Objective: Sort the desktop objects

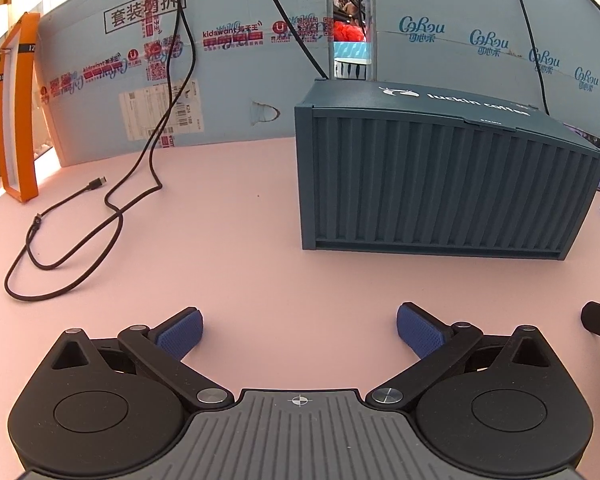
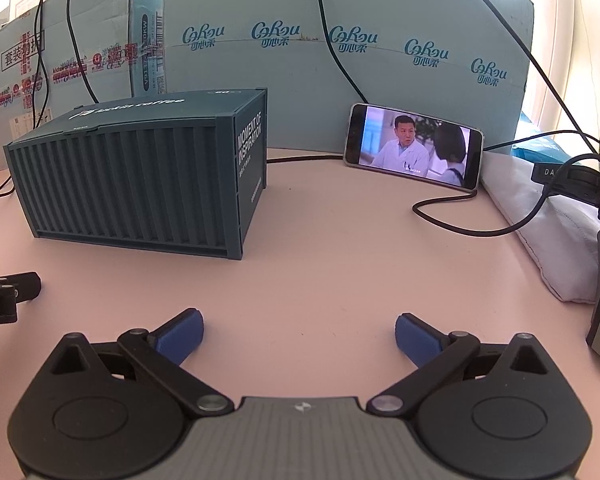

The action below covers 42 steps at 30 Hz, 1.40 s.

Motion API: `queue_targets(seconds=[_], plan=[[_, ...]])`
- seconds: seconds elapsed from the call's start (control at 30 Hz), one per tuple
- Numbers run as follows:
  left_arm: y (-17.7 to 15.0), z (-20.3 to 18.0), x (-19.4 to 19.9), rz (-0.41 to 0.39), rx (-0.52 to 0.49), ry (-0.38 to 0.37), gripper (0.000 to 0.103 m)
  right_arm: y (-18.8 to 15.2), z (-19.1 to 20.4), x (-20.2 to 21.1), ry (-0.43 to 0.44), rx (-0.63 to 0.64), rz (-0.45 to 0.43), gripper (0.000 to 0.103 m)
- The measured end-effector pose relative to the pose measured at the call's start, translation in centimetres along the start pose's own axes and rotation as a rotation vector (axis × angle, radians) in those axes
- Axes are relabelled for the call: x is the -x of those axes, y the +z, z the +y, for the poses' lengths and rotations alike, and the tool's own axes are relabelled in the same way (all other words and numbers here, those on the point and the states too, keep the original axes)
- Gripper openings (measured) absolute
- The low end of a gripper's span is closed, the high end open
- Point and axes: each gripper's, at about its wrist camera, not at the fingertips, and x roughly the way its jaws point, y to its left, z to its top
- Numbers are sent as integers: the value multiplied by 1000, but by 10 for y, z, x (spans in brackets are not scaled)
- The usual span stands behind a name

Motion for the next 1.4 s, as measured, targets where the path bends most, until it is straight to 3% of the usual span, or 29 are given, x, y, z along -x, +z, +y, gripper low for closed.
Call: queue_targets(seconds=[1.4], plan=[[1,3,-1,1,1,-6,103,0,1,1,-6,2,-1,103]])
